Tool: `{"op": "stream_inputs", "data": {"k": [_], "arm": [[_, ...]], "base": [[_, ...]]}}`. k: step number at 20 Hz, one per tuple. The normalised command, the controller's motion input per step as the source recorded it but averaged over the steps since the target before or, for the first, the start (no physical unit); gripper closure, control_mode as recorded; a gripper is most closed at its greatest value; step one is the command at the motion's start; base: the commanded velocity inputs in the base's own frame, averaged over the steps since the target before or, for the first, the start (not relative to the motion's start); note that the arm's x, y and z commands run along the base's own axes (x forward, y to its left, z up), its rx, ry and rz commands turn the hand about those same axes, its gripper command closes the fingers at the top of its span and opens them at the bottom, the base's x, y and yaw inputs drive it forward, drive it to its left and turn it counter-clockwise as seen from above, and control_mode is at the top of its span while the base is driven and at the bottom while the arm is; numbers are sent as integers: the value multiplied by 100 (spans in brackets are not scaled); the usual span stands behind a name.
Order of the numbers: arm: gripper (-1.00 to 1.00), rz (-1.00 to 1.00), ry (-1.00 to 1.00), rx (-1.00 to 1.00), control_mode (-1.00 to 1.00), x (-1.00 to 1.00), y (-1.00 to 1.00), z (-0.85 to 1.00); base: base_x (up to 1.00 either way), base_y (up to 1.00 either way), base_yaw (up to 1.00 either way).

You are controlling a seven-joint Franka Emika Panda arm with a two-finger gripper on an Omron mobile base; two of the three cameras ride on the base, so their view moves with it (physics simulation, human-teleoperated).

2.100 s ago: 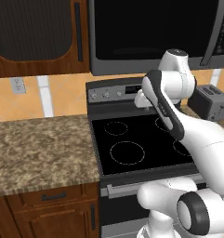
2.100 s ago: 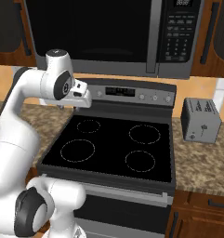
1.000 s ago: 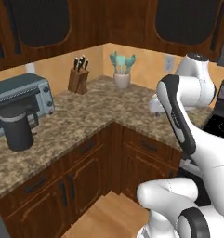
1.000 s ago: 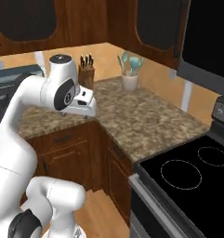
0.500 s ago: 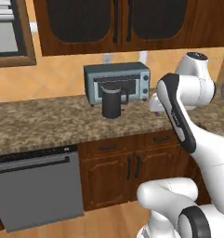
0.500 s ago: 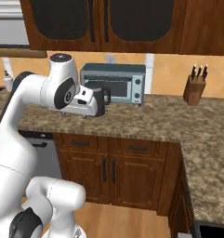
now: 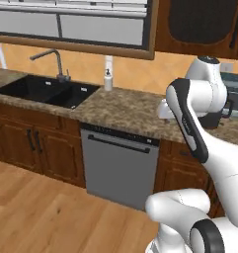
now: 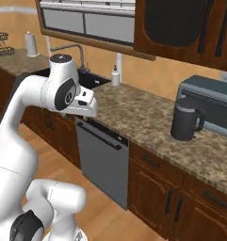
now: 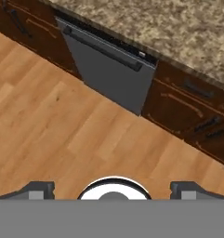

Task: Navigate to the coffee machine.

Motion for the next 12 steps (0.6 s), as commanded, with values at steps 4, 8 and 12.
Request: {"op": "stream_inputs", "data": {"k": [4, 8, 12], "arm": [[-100, 0, 0, 0, 100, 0, 0, 0], [-100, 0, 0, 0, 100, 0, 0, 0], [-100, 0, 0, 0, 100, 0, 0, 0]], "base": [[0, 0, 92], [0, 0, 87], [0, 0, 85]]}}
